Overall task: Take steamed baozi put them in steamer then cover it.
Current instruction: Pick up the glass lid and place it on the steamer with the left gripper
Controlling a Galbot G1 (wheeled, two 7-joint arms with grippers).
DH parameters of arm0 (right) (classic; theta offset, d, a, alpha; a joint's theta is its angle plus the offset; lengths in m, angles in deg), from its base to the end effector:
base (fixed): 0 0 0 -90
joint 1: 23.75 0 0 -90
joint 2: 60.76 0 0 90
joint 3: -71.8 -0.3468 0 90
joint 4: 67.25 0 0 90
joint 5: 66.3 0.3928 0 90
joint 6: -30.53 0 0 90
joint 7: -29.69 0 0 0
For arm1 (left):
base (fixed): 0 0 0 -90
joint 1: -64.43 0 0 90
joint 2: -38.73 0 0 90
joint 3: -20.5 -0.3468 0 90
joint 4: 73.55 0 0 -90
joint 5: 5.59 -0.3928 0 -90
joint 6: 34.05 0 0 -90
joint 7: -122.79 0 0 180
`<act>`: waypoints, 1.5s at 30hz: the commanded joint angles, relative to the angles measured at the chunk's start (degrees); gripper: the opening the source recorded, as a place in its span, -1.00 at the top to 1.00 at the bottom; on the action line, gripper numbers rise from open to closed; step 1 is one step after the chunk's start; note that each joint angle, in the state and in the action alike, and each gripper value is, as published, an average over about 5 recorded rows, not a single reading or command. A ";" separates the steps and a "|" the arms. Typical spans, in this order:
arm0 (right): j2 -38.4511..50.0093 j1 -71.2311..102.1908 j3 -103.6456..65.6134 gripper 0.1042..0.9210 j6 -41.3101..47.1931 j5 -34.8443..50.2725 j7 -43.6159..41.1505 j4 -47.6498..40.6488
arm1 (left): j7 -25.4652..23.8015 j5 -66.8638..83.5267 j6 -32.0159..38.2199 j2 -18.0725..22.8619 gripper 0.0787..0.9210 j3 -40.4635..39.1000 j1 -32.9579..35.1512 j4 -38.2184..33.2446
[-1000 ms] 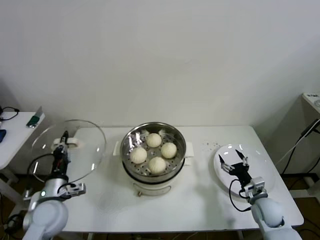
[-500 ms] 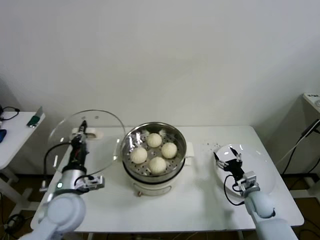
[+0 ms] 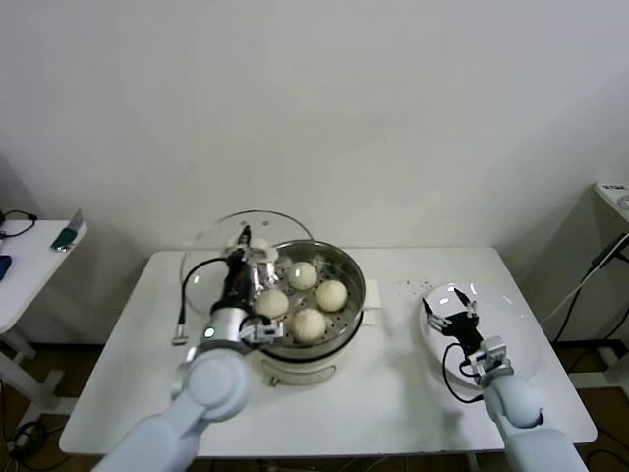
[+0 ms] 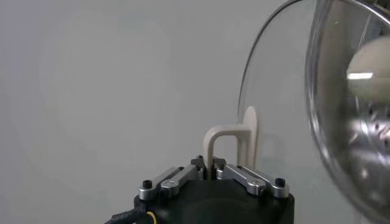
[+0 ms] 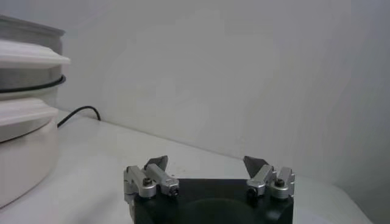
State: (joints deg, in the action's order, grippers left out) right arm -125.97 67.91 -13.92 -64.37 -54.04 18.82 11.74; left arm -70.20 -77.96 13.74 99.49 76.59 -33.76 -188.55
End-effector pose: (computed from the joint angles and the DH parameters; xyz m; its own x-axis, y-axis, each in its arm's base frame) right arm 0.3729 -0.1507 -0.4060 -0.9635 -0.1892 0.1893 -0.2246 0.9563 -0.1873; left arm 0.3287 -0.0850 -0.2101 -0.9961 -0.0328 -0.0822 -0.0823 0.0009 0.9966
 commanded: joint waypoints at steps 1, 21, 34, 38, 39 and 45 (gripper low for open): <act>-0.36 -0.13 -0.28 -0.76 -0.32 -0.18 -0.22 -0.61 | -4.10 -5.57 -2.79 13.98 0.83 -7.08 -6.27 7.98; -1.31 -0.50 -0.64 -0.76 -0.99 -1.05 -0.77 -1.50 | -5.02 -8.35 -2.79 16.58 0.83 -7.08 -2.59 12.00; -1.73 -0.65 -0.93 -0.76 -1.29 -1.05 -0.97 -1.89 | -6.15 -10.10 -2.79 15.94 0.83 -6.82 -2.53 12.61; -1.88 -0.70 -1.08 -0.76 -1.32 -1.09 -1.04 -2.02 | -6.00 -10.21 -2.79 15.80 0.83 -6.62 -2.24 12.51; -1.92 -0.71 -1.10 -0.76 -1.33 -1.10 -1.05 -2.02 | -5.95 -10.22 -2.79 15.79 0.83 -6.61 -2.16 12.51; -2.10 -0.82 -1.13 -0.76 -1.35 -1.13 -1.08 -2.03 | -5.80 -10.16 -2.79 15.58 0.83 -6.63 -1.93 12.44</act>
State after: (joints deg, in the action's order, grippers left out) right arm -128.00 67.19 -15.02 -65.68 -55.10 17.78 9.75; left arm -75.86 -87.78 13.75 115.03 70.11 -35.78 -176.42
